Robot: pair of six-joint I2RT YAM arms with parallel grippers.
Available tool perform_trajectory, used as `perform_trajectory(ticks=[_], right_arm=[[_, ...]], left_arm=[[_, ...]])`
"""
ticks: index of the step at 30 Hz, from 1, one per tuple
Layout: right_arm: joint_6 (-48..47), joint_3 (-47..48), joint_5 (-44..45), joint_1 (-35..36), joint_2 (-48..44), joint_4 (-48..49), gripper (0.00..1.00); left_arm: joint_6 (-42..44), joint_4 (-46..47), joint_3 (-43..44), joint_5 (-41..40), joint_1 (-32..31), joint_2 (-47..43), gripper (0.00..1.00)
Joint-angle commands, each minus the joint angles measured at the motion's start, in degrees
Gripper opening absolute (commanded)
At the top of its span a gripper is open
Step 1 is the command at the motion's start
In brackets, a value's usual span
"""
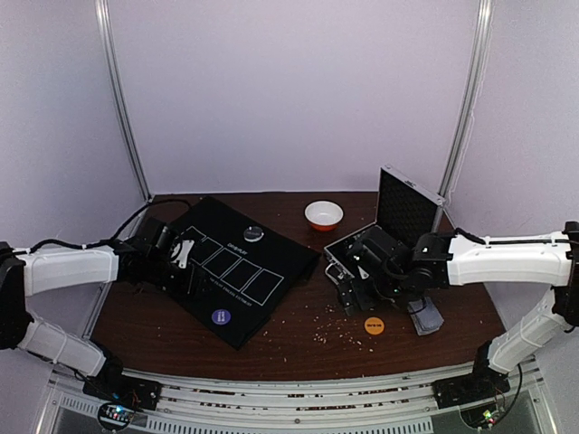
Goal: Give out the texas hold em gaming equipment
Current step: Place the small blind button on the poker table mat, then move the big blind button to the corner of the board.
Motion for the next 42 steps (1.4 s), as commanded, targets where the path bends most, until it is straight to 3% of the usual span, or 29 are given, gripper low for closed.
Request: perform_trajectory(ticks=[1,6,11,19,22,31,37,42], right_arm=[[5.9,-4.4,-5.6,-2.5,0.3,-7.5,1.0],[3.8,-9.2,-12.9,-8.7,1.8,-3.4,1.0],[0.4,-8.4,-16.2,-10.3,7.0,-2.1,0.97],[-2.2,-5.3,-15.6,-10.2,14.6,-5.5,0.8],[-2.0,-4.7,-15.3,-9.2,15.5,-6.6,0.7],[0.1,-2.4,-16.3,-3.6,16.1,-10.4,0.57],[1.9,0.3,-18.2,2.4,17.0,-11.8,0.57],[1.4,1.9,-14.7,3.8,18.5,-12.8,0.58]], left_arm=[[3.0,0.1,3.3,-3.9,0.3,-3.1,0.71],[4.1,0.8,4.6,-3.8,-0.2,-3.2,0.75],[4.1,0.9,4.5,-3.6,-1.0,-3.0,0.76],[4.6,1.1,4.5,-3.4,-1.1,-3.5,0.76],[4.7,1.1,4.6,-3.8,-1.2,-3.5,0.76],[5.4,1.1,5.5,-3.1,-1.3,-2.6,0.75],[6.0,1.1,5.7,-3.0,-1.3,-2.7,0.75],[5.9,1.1,6.0,-2.7,-1.2,-2.3,0.75]])
